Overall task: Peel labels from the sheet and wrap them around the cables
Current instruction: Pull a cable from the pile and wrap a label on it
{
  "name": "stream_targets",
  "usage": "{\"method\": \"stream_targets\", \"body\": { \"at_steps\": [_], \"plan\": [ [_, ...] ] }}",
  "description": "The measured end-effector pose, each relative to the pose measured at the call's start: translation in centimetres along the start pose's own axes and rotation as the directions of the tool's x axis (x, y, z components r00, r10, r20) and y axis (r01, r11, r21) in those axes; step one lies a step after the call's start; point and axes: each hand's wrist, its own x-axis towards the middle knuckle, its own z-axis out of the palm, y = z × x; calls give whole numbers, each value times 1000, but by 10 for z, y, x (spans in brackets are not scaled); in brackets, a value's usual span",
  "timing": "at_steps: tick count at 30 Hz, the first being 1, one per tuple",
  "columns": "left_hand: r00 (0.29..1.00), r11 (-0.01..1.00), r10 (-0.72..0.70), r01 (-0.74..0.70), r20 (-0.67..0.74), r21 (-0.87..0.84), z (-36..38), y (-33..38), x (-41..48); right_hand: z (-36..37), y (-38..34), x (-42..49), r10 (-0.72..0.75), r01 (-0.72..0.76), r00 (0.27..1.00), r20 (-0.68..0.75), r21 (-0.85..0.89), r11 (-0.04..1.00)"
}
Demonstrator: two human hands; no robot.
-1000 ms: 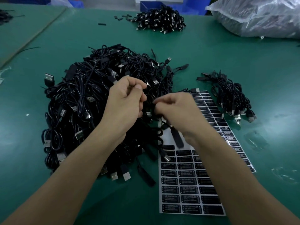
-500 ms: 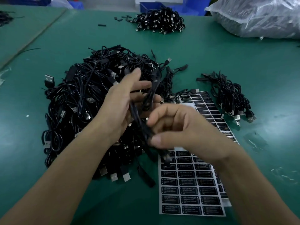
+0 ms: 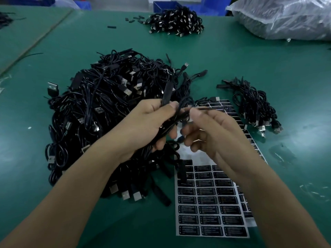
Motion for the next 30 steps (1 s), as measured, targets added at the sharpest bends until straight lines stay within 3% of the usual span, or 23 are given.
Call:
{"method": "stream_targets", "body": {
  "at_steps": [5, 8, 11, 14, 17, 21, 24, 26, 30],
  "plan": [
    [999, 999, -33, 33, -41, 12, 4, 2, -2, -1, -3, 5, -63, 116, 960, -274, 181, 977],
    [985, 999, -17, 11, -173, -37, 2, 4, 0, -14, -5, 8, -54, 191, 894, -446, 267, 945],
    [930, 967, 169, -92, -327, 238, -2, 0, 0, -27, -8, 9, -18, 229, 861, -508, 354, 907],
    [856, 815, 379, -129, -351, 565, -4, -3, -1, -32, -8, 8, 7, 178, 871, -491, 328, 928],
    [854, 659, 422, -60, -303, 750, 0, -8, -1, -31, -7, 6, 17, 120, 894, -448, 276, 954],
    [829, 422, 526, -62, -188, 905, 0, -10, -3, -27, 0, 6, 35, 69, 938, -346, 281, 957],
    [768, 332, 634, -161, -93, 929, 3, -7, -4, -25, 7, 8, 71, 20, 950, -305, 284, 959],
    [782, 376, 621, -248, -45, 893, 11, -3, -6, -24, 10, 9, 62, 25, 957, -283, 292, 956],
    [937, 677, 347, -221, -39, 702, 23, 0, -9, -22, 12, 12, -2, 118, 958, -288, 385, 916]
  ]
}}
